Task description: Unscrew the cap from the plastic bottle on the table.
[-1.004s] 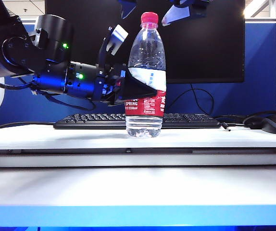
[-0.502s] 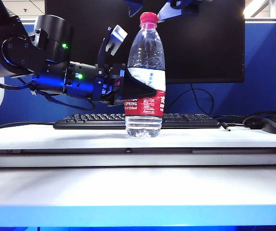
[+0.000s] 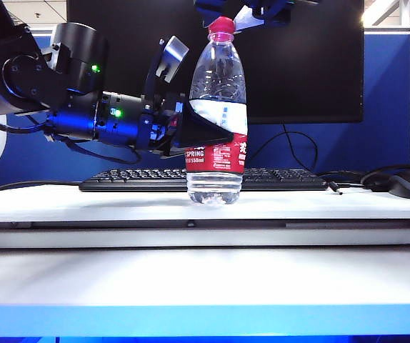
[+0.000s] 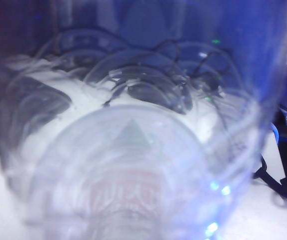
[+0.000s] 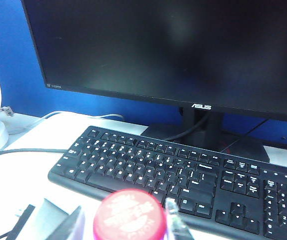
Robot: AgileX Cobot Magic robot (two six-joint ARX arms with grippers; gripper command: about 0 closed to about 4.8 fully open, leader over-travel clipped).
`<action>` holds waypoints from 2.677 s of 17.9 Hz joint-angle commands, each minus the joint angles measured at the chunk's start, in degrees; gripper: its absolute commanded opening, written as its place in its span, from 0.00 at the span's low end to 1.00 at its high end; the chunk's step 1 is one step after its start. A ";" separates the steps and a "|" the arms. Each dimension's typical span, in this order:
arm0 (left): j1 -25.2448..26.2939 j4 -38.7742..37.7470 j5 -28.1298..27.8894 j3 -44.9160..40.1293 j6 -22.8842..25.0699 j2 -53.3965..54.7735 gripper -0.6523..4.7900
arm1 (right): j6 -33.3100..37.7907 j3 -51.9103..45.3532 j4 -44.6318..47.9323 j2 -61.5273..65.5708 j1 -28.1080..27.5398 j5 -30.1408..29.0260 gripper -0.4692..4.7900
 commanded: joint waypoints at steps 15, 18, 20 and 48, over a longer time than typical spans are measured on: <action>-0.11 -3.13 0.28 -0.44 -0.07 0.50 0.15 | 0.07 0.15 1.18 0.46 0.02 -0.55 0.27; -0.11 -3.13 0.22 -0.44 -0.02 0.50 0.15 | -0.39 0.17 0.94 0.37 -0.50 -1.86 0.15; -0.11 -3.13 0.22 -0.44 0.00 0.50 0.15 | -0.48 0.17 0.44 0.07 -1.29 -4.20 0.15; -0.11 -2.71 0.39 -0.42 -0.04 0.50 0.15 | 3.13 0.26 -0.70 -4.63 -22.62 -49.24 1.00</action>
